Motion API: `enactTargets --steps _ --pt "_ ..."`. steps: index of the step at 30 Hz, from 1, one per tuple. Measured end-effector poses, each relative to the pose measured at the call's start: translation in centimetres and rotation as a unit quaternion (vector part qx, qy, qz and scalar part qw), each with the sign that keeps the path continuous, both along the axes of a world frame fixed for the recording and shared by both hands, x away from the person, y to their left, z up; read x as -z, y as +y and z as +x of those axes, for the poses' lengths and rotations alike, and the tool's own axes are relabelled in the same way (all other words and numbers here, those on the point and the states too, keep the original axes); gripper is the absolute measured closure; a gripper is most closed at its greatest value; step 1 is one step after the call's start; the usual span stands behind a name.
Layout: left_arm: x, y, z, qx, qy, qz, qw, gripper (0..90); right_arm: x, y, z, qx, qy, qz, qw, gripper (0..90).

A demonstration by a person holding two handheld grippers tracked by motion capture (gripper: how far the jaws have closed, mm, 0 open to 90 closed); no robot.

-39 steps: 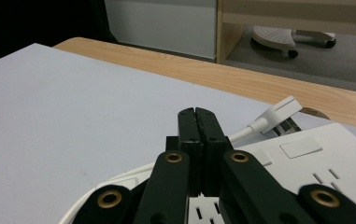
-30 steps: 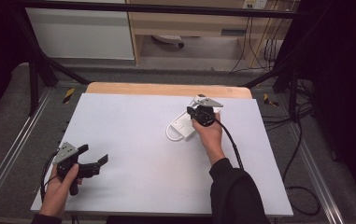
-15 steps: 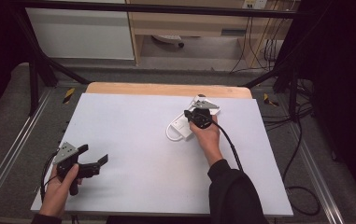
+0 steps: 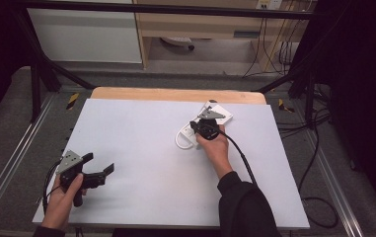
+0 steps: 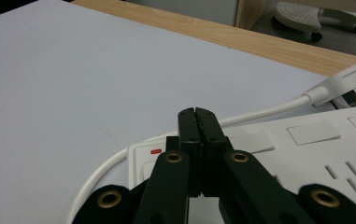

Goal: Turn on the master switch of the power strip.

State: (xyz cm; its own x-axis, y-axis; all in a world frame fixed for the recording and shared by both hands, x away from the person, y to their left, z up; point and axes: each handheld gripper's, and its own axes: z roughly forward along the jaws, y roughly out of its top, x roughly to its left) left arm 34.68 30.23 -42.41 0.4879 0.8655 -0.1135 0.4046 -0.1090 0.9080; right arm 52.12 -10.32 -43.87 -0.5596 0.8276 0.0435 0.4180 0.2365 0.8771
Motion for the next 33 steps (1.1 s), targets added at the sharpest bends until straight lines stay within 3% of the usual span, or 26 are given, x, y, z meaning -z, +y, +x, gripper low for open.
enactTargets --steps 9,33 --pt "0.0 0.0 0.0 0.000 0.000 0.000 1.0000 5.9 0.3 0.6 -0.5 -0.012 0.005 -0.016 0.9998 90.0" --pt "0.0 0.0 0.0 0.000 -0.001 0.000 1.0000 5.9 0.5 1.1 -0.8 -0.021 0.011 -0.021 0.9995 90.0"
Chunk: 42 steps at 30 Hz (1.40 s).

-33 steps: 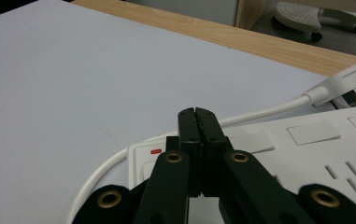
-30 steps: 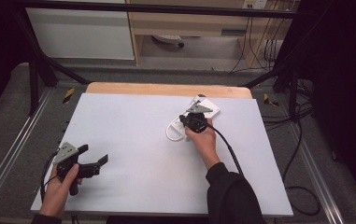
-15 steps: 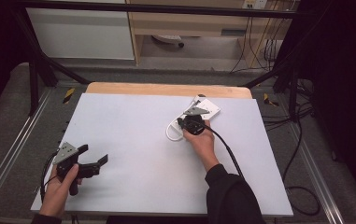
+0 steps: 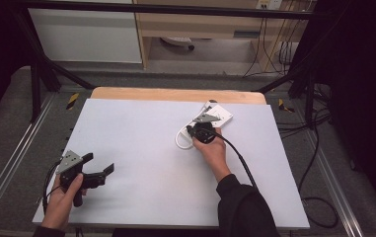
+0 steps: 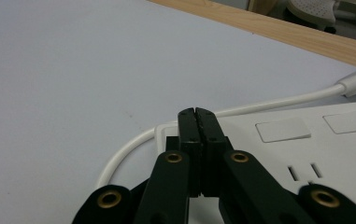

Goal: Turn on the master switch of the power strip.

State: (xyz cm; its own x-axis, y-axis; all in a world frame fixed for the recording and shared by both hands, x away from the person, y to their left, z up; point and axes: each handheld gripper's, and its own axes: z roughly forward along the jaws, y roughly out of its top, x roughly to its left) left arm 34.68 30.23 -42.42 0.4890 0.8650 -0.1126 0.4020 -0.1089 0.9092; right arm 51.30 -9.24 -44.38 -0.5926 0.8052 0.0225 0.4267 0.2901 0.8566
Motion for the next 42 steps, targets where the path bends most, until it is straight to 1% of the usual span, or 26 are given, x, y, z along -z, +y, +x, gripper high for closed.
enactTargets --steps 13,23,28,42 --pt "0.01 -0.01 -0.01 0.000 0.001 0.001 1.0000 6.0 0.12 0.12 -0.09 0.000 0.001 -0.001 1.0000 90.0" --pt "0.00 -0.01 -0.02 0.000 0.001 0.002 1.0000 6.0 0.27 0.18 -0.14 -0.002 -0.004 -0.004 1.0000 90.0" --pt "0.01 -0.05 -0.02 0.000 0.002 0.002 1.0000 6.1 0.40 -0.03 -0.24 0.003 -0.004 0.005 1.0000 90.0" --pt "0.02 -0.05 -0.02 0.001 0.003 0.003 1.0000 6.1 0.36 0.20 -0.25 0.000 -0.002 0.001 1.0000 90.0"
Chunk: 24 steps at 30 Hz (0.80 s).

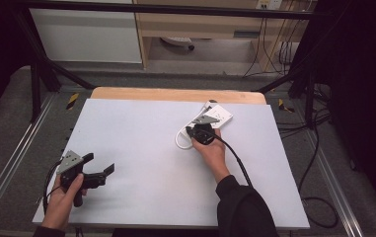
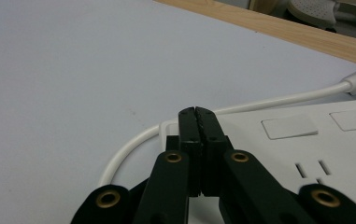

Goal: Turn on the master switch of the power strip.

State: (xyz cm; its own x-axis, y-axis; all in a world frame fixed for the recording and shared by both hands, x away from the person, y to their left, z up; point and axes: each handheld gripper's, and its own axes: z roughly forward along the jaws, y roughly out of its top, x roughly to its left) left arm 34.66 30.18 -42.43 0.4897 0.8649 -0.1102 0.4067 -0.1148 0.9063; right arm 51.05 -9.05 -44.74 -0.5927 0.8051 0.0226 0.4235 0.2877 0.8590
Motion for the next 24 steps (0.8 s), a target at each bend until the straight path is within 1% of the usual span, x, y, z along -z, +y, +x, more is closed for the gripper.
enactTargets --steps 5,12,24 --pt "0.00 -0.01 -0.02 0.001 0.000 0.001 1.0000 6.1 0.12 0.09 -0.03 0.000 -0.005 -0.004 1.0000 90.0" --pt "0.01 -0.02 -0.03 0.001 0.000 0.001 1.0000 6.1 0.13 0.20 -0.09 0.002 -0.005 -0.009 0.9999 90.0" --pt "0.01 -0.03 -0.03 0.001 0.000 0.003 1.0000 6.1 0.16 0.19 -0.06 0.002 -0.004 -0.009 1.0000 90.0"
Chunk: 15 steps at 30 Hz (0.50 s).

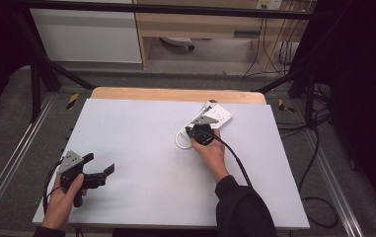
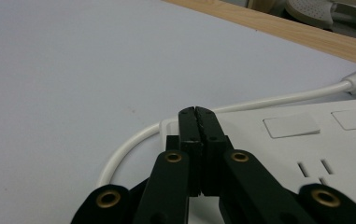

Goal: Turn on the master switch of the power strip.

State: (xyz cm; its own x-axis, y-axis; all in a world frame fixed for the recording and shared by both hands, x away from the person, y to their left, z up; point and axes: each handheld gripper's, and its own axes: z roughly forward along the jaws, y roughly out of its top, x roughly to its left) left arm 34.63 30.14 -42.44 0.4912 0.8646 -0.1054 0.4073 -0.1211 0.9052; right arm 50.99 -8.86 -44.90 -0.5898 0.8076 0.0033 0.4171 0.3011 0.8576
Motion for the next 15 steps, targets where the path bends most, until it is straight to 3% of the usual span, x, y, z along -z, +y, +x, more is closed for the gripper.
enactTargets --steps 15 --pt "0.01 -0.03 0.00 -0.001 0.000 0.001 1.0000 6.1 -0.06 0.04 0.05 0.000 0.004 -0.003 1.0000 90.0"
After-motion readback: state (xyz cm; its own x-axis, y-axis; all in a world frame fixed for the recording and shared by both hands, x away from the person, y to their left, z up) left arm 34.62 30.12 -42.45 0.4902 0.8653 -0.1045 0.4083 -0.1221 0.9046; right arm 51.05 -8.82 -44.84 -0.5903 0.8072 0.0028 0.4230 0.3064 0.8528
